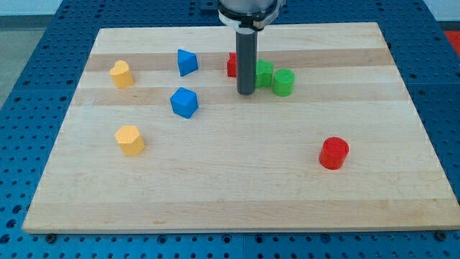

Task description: Push the green star to the top right diagonal to the red star

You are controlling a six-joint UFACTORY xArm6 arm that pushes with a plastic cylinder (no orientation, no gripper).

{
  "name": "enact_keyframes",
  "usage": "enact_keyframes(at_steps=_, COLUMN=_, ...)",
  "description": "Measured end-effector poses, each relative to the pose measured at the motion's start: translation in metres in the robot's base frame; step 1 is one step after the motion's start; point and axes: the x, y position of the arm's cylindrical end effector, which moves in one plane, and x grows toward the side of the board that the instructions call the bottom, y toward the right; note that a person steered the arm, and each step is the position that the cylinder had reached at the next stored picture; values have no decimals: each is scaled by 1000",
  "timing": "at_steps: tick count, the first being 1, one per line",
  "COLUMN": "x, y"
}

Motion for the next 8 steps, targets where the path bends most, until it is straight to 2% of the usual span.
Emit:
enact_keyframes(at_steps=1, x=12, y=0)
enact_keyframes(at_steps=3, x=9, y=7)
enact_keyframes(at_steps=5, x=9, y=48)
enact_keyframes(at_steps=6, x=4, y=51)
enact_keyframes(at_steps=8, x=-14, y=15)
